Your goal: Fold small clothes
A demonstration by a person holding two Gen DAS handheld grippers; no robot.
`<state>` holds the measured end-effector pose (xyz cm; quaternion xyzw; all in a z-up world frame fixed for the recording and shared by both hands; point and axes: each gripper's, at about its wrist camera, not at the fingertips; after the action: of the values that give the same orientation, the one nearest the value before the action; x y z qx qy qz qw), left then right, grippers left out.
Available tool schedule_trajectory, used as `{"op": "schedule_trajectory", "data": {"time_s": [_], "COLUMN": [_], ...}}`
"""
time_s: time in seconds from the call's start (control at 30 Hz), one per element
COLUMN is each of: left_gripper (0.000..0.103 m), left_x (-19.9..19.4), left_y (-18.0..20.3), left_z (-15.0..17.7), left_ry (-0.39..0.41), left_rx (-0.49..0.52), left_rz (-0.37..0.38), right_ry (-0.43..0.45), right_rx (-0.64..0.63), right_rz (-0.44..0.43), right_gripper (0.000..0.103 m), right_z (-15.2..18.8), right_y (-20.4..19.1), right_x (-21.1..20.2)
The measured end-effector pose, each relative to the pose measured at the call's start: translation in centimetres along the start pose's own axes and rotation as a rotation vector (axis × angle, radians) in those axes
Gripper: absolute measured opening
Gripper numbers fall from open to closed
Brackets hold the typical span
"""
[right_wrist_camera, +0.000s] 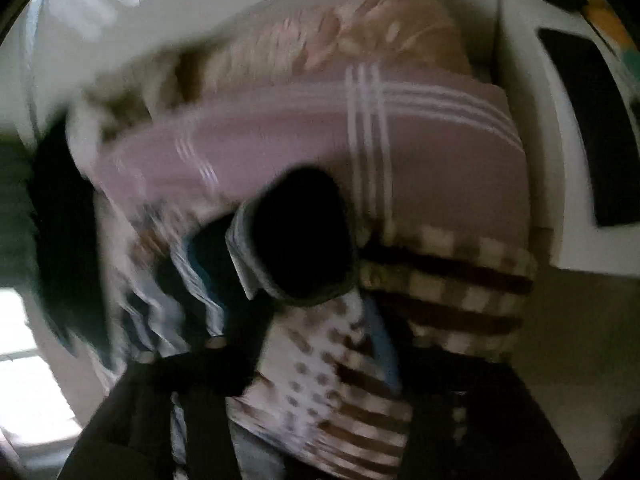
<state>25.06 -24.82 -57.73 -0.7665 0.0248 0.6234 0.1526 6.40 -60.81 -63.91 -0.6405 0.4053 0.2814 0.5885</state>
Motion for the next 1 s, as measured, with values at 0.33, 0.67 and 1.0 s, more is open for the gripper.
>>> {"op": "schedule_trajectory", "data": {"time_s": [0.33,0.67,1.0], "left_gripper": [0.103,0.103,0.103], "left_x": [1.5,0.3,1.7], "left_y": [0.1,0.3,-1.6], "left_z": [-1.8,-1.6,-2.2], "left_ry": [-0.002,0.009,-0.008], "left_rx": [-0.02,-0.025,-0.052], "left_rz": [0.003,0.015,0.022], "right_ry": [-0.033,0.088,-0.041], "right_rx": [0.126,-0.198,0.253], "right_rz": [-0.037,0.178,-0.096], "right_gripper": [0.006,0.03,0.065], "right_z": [-2.4,-7.2,-1.6], "right_y": [-2.2,-5.0,0.5], "right_x": [4.6,1.1,3.1]}}
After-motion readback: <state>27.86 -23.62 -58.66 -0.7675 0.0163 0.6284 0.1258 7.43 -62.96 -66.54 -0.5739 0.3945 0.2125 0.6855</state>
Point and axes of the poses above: each gripper's, at about its wrist camera, not at the fingertips, and x roughly the way its jaws point, y to its right, z to its underside, and after that the axes turned 11 degrees about y, right-handed
